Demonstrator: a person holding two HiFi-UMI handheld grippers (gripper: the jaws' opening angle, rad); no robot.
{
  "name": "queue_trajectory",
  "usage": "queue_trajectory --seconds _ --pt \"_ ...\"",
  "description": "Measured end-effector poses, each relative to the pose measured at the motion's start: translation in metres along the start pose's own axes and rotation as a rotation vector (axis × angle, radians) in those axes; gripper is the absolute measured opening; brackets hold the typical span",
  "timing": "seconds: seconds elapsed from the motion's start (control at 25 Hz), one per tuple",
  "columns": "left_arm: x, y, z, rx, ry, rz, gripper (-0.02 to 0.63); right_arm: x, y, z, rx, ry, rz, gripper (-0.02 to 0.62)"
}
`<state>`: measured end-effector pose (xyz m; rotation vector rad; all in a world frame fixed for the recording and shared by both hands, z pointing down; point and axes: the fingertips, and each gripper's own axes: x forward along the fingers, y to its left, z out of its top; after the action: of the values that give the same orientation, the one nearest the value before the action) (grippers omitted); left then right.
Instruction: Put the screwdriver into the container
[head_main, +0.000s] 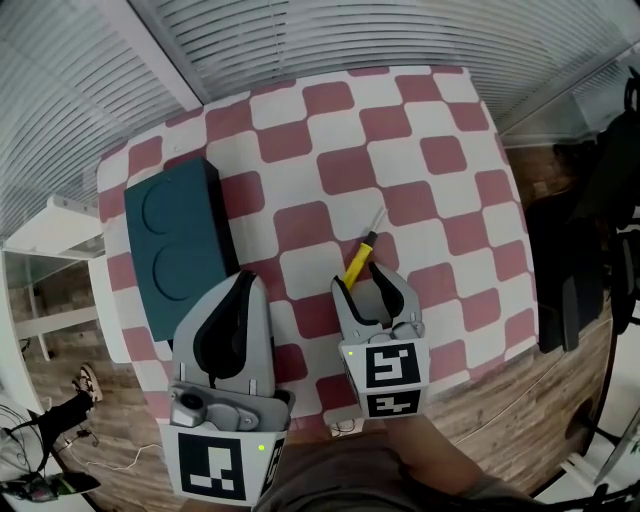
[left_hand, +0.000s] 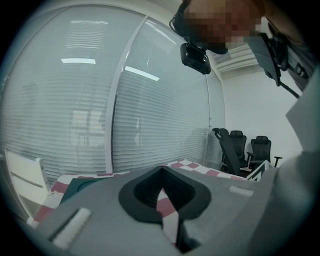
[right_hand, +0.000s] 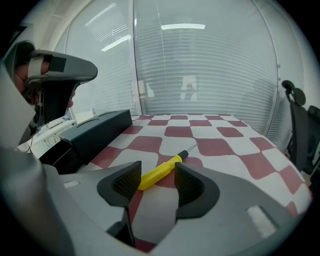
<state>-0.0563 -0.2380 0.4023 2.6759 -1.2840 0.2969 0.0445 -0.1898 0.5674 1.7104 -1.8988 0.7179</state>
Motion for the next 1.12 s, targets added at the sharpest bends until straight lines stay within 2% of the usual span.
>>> queue_trajectory --seconds 0.24,0.44,0.76,0.88,1.12 --pt "0.001 -0.013 0.001 0.004 -0.004 -0.016 0.0 -0.006 -0.007 -0.007 -0.007 0.021 0.003 0.229" --pt "0.002 -0.023 0.004 0.008 -0.011 -0.034 0.0 -0.012 -0.009 -0.013 -0.007 0.03 0.007 0.178" --pt "0.0 -0.028 0.006 0.013 -0.017 -0.041 0.0 -0.017 -0.015 -0.02 0.022 0.045 0.002 0.15" --pt "-0.002 -0.031 0.007 0.014 -0.021 -0.046 0.0 -0.019 -0.018 -0.024 0.021 0.053 -0.009 0.104" --pt "-0.003 -0.037 0.008 0.02 -0.018 -0.052 0.0 -0.021 -0.019 -0.024 0.017 0.052 0.007 0.09"
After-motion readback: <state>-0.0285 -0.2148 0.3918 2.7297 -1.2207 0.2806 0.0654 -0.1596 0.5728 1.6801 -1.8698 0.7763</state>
